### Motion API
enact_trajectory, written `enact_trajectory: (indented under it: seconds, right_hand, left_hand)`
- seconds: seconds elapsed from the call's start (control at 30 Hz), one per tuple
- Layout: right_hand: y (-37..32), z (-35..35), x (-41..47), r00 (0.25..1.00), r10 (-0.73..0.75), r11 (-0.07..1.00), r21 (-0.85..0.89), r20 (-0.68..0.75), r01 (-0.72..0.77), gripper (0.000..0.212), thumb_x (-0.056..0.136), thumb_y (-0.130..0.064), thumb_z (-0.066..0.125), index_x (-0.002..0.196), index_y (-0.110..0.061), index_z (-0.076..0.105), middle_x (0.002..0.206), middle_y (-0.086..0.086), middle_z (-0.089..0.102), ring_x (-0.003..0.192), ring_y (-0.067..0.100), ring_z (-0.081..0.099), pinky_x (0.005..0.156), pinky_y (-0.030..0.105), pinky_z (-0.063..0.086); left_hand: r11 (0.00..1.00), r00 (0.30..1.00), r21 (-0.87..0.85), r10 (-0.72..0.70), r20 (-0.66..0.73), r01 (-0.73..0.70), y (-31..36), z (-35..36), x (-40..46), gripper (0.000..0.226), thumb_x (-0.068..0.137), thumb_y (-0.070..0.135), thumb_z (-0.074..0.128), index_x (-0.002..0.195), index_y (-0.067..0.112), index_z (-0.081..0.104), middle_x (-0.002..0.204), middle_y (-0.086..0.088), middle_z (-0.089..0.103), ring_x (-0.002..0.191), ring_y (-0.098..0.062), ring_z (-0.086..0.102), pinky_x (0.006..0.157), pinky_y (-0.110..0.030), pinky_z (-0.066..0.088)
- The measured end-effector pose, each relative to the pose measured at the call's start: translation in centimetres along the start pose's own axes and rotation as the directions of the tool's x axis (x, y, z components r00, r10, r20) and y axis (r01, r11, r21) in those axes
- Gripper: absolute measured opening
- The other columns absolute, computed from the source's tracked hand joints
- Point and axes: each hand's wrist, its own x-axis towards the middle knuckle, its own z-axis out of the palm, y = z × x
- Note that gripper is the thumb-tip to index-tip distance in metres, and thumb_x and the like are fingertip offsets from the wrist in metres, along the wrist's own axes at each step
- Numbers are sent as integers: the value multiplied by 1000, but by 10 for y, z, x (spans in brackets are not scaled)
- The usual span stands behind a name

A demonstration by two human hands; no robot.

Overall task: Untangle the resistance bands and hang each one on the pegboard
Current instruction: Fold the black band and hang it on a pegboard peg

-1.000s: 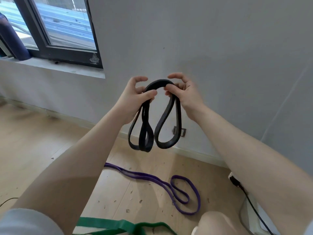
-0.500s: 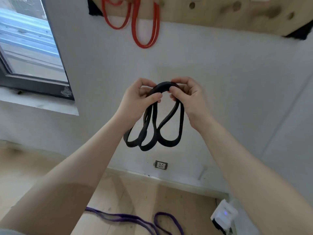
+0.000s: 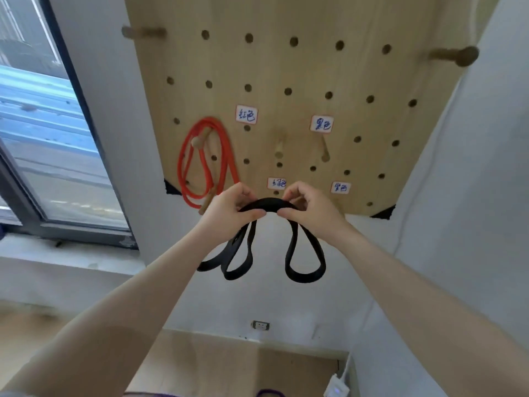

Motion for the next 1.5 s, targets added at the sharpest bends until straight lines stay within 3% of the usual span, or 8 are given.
enact_trajectory:
  seconds: [0.33,0.53,0.67,0.77,0.93,1.1,1.33,1.5]
  right_hand:
    - [-39,-31,12,982,-41,991,120,-183,63,18,84,-12,67,90,-23,55,92,-2,65,89,14,62,87,33,52]
    - [-52,-2,23,950,-144,983,72,-279,170,15,86,-15,65,94,-21,54,87,-12,61,86,7,60,79,24,50]
    - [-44,-16,16,919,-187,977,30,-347,210,16,86,-12,64,96,-21,55,85,-15,60,81,-2,58,74,11,47]
    - [-33,-40,8,907,-170,981,17,-386,191,14,87,-12,63,97,-19,57,88,-14,61,82,-5,57,75,7,44]
    - [-14,-77,17,895,-150,988,-42,-420,146,19,86,-15,65,89,-32,56,83,-20,61,80,-6,59,76,14,47]
    - [7,-91,41,914,-98,995,-14,-394,100,12,88,-16,62,93,-25,57,90,-15,62,89,5,61,81,24,50]
    - [15,-111,75,923,-110,993,-15,-368,113,12,88,-15,62,96,-22,57,90,-17,58,83,-6,54,68,2,41]
    - [22,-112,95,955,73,993,112,-288,-42,14,88,-17,62,99,-20,55,94,-7,59,92,14,60,84,30,51]
  left_hand:
    - [996,995,-85,25,-96,-33,54,-15,25,17,85,23,65,97,21,54,93,5,67,86,-12,64,79,-28,51]
    - [982,974,-158,65,-216,-100,51,-34,20,18,85,16,65,90,28,53,87,6,67,82,-10,64,78,-26,52]
    - [984,982,-143,82,-170,-107,57,-20,26,16,85,17,65,94,23,54,89,4,68,84,-12,65,76,-28,52]
    - [983,986,-141,104,-127,-121,71,0,36,15,86,21,64,95,26,53,90,8,68,78,-3,64,69,-15,47]
    - [988,987,-68,132,-87,-138,87,31,60,15,89,24,60,100,22,51,86,13,62,77,1,57,64,-10,40]
    - [996,988,9,85,-126,-85,96,50,84,13,92,24,56,103,22,49,88,14,57,78,1,54,62,-15,40]
    - [997,990,79,4,-143,7,100,73,118,17,97,18,46,113,14,43,99,1,56,76,-11,53,58,-22,39]
    - [995,981,-52,-90,-170,82,92,84,136,19,97,20,48,115,15,44,101,4,55,88,-14,53,59,-18,38]
